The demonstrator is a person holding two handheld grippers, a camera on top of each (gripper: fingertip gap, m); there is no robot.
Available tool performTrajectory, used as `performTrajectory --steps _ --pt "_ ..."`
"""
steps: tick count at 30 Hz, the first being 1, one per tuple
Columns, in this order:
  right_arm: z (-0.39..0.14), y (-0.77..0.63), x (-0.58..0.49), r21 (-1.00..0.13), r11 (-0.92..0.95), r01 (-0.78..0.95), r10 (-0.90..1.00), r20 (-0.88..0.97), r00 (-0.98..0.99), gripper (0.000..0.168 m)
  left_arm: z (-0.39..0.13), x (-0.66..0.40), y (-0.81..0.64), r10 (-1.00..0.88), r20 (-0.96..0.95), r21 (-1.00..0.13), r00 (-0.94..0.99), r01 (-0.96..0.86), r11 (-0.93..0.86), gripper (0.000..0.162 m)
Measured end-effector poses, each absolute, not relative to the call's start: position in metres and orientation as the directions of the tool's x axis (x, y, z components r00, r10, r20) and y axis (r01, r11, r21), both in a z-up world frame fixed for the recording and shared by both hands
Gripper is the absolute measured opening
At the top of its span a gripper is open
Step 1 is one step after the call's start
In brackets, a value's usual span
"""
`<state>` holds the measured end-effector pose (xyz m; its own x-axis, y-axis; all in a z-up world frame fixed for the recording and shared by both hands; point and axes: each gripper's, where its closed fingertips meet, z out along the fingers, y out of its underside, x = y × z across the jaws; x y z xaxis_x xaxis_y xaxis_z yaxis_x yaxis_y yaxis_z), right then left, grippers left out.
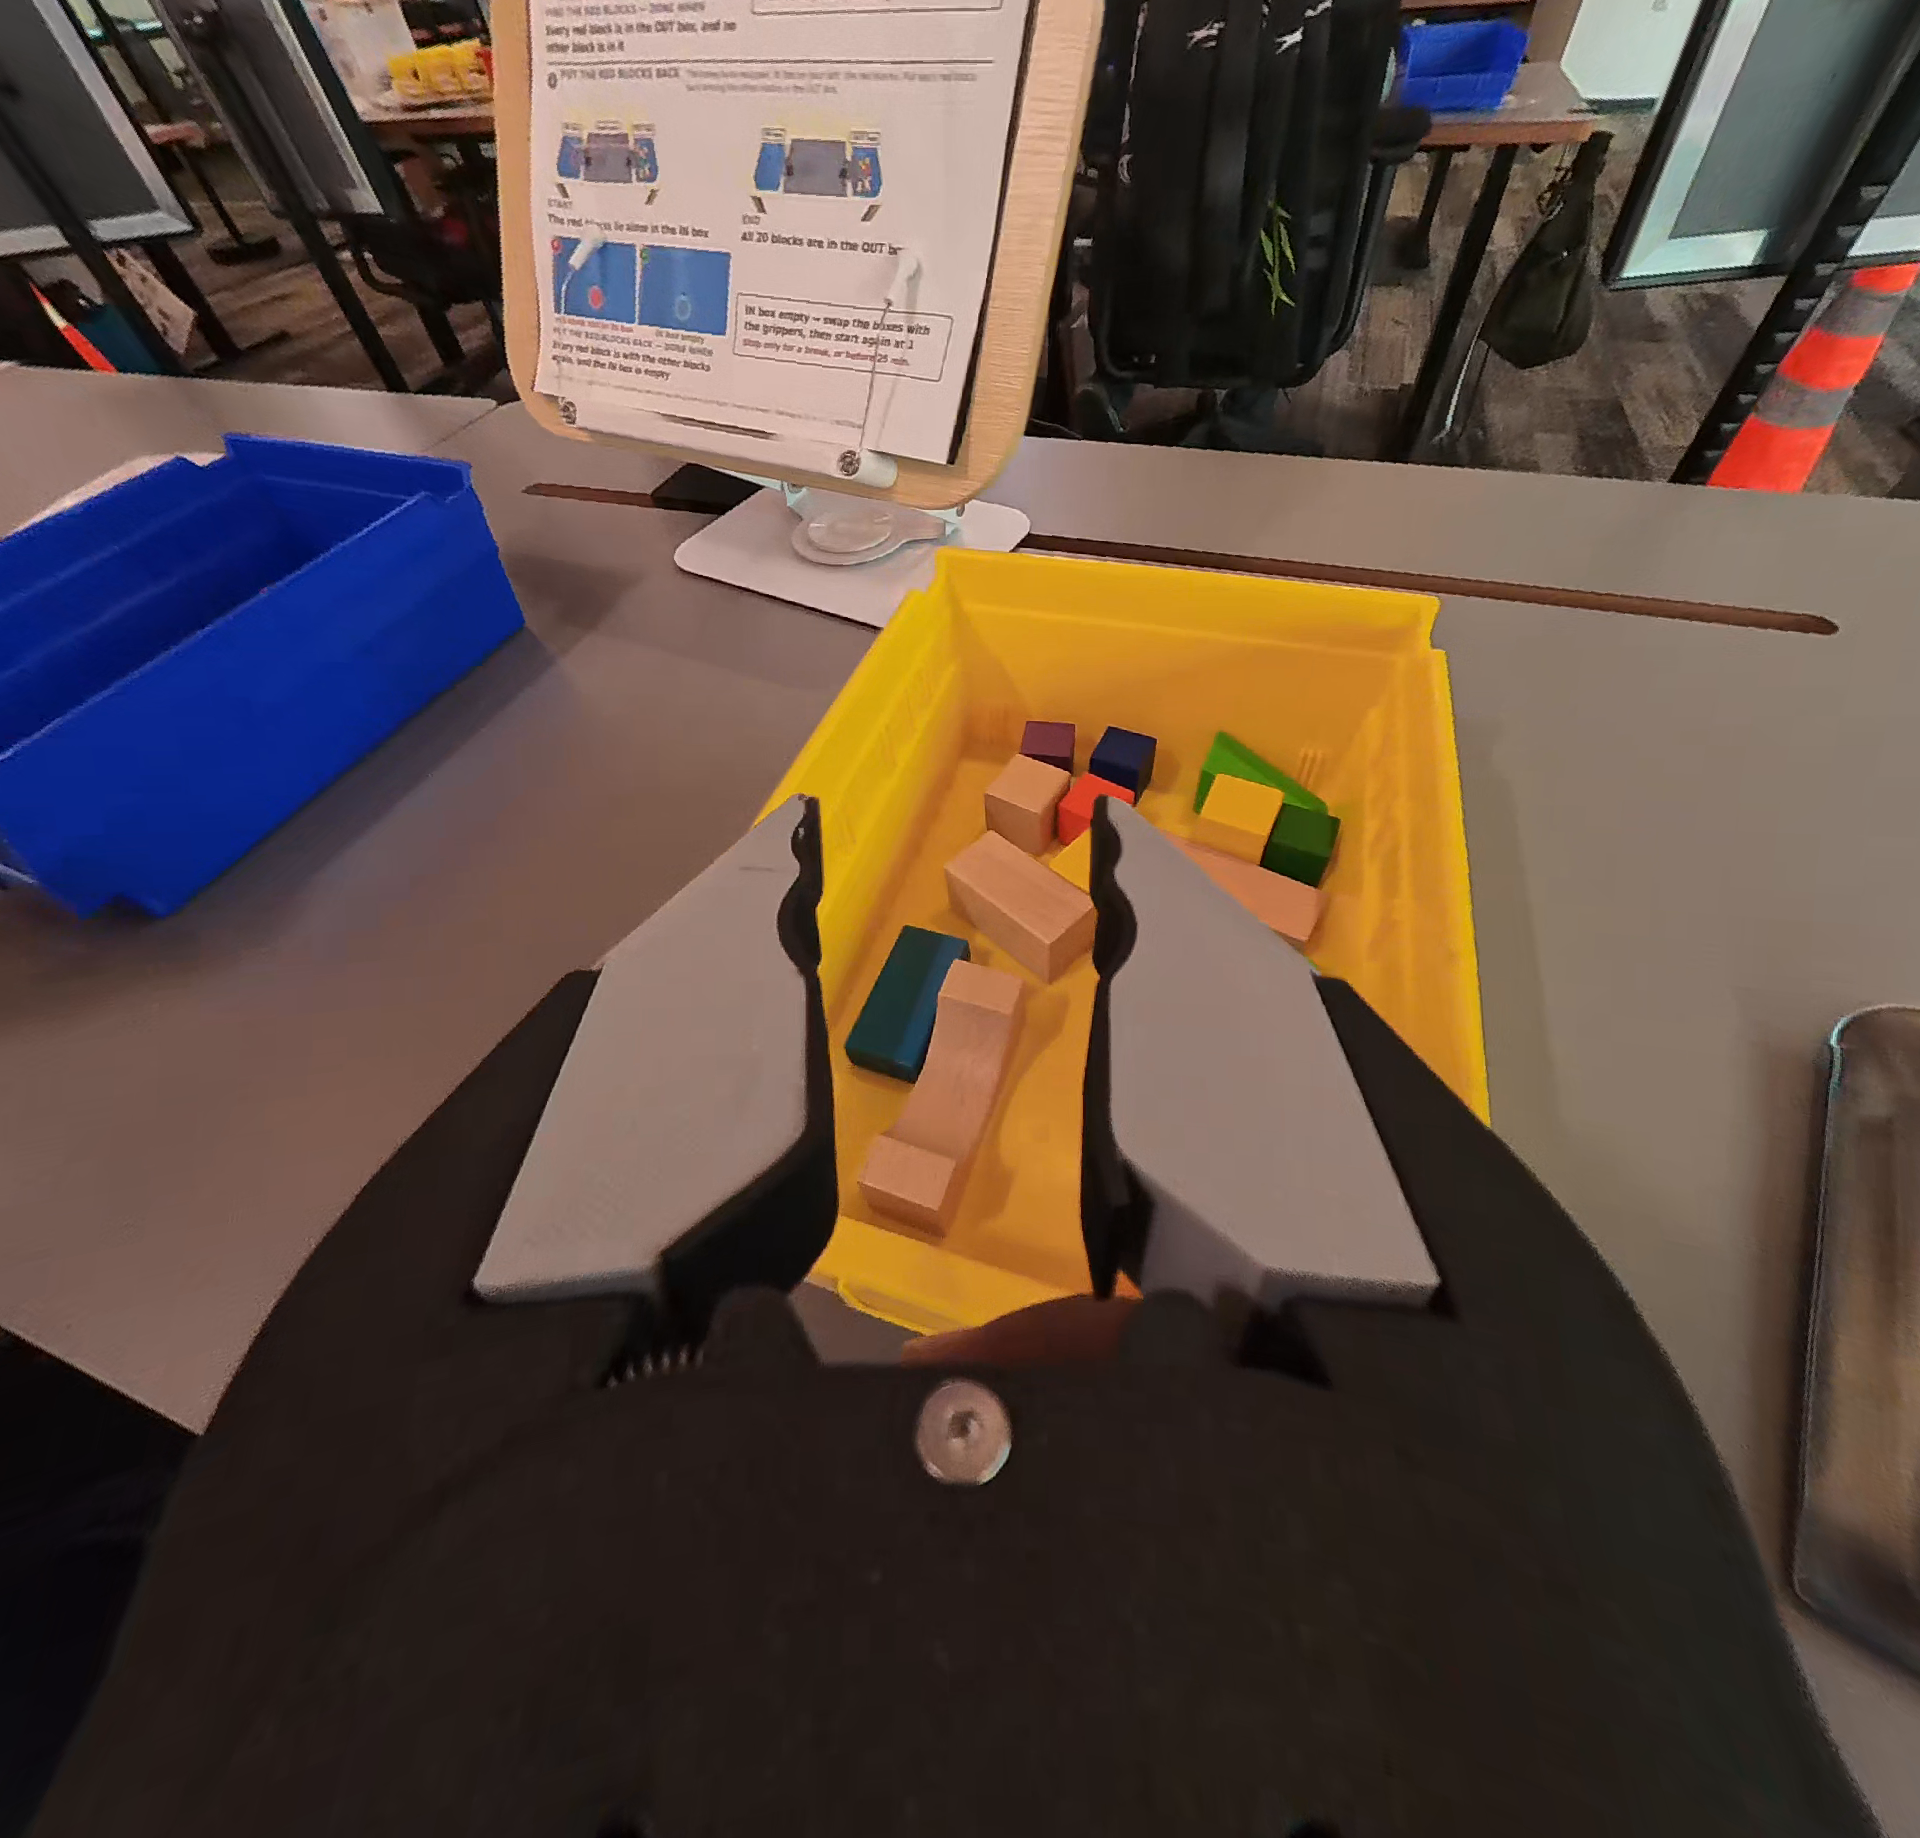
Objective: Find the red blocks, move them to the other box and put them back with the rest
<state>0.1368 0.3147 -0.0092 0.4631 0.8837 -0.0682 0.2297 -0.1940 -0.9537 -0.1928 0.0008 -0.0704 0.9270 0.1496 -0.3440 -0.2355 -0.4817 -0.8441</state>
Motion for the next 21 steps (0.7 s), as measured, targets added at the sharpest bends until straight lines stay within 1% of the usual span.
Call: performTrajectory --steps 3,6,8,10,13,18,21 --pt "-0.01 0.309 0.13 -0.953 -0.187 0.24 0.895 -0.064 0.442 0.049 -0.072 -0.21 -0.005 0.203 -0.314 -0.853 0.927 -0.182 -0.489 0.03" --pt "-0.013 0.305 0.126 -0.95 -0.181 0.256 0.901 -0.056 0.431 0.049 -0.079 -0.229 -0.002 0.191 -0.292 -0.833 0.937 -0.151 -0.532 0.035" --pt "-0.014 0.303 0.125 -0.948 -0.18 0.262 0.902 -0.052 0.43 0.049 -0.091 -0.242 0.005 0.13 -0.307 -0.772 0.943 -0.167 -0.613 0.04" --pt "-0.013 0.3 0.123 -0.949 -0.178 0.261 0.906 -0.054 0.419 0.049 -0.104 -0.255 0.013 0.039 -0.35 -0.68 0.936 -0.225 -0.698 0.046" --pt "-0.011 0.295 0.121 -0.951 -0.168 0.26 0.912 -0.05 0.407 0.049 -0.125 -0.275 0.023 -0.058 -0.37 -0.535 0.927 -0.263 -0.802 0.048" --pt "-0.012 0.29 0.118 -0.949 -0.15 0.278 0.919 -0.03 0.392 0.049 -0.151 -0.296 0.038 -0.093 -0.284 -0.432 0.954 -0.214 -0.876 0.052" --pt "-0.013 0.289 0.115 -0.947 -0.147 0.285 0.922 -0.026 0.386 0.049 -0.174 -0.3 0.036 -0.101 -0.237 -0.34 0.966 -0.18 -0.923 0.054"
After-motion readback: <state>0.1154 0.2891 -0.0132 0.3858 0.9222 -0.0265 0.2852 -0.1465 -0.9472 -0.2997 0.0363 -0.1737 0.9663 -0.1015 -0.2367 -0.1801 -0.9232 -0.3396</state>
